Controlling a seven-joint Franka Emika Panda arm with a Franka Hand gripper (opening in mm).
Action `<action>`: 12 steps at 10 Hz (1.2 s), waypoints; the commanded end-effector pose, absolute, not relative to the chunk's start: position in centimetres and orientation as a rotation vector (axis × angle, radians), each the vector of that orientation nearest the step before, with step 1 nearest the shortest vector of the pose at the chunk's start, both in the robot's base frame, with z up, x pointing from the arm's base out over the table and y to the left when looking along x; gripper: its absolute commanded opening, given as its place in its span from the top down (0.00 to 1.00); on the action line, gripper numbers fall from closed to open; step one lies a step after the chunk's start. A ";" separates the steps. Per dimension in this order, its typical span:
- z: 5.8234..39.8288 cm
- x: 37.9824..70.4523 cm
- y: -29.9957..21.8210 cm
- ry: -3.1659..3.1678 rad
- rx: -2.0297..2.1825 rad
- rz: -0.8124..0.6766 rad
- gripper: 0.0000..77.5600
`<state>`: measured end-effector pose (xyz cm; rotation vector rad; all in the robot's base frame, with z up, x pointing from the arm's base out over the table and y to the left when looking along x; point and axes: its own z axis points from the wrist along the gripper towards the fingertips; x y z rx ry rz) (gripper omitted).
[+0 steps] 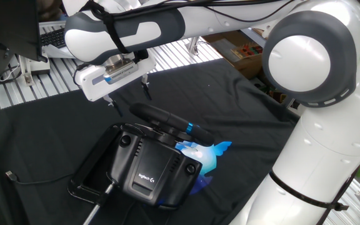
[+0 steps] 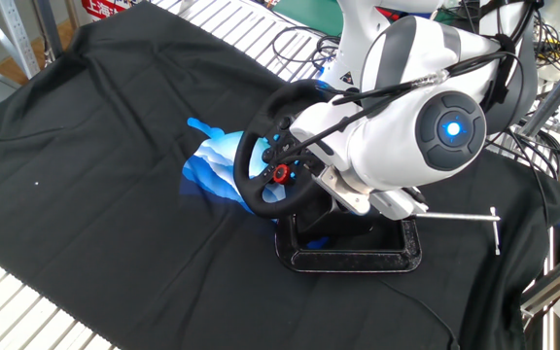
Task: Rotate the steering wheel 90 degrees counterclockwise
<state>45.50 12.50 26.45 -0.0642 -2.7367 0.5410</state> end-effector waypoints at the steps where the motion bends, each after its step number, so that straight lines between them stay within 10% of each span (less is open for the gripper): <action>1: 26.5 45.5 12.5 -2.642 -0.179 0.598 0.00; 12: 26.5 45.5 12.5 -2.615 -0.220 0.651 0.00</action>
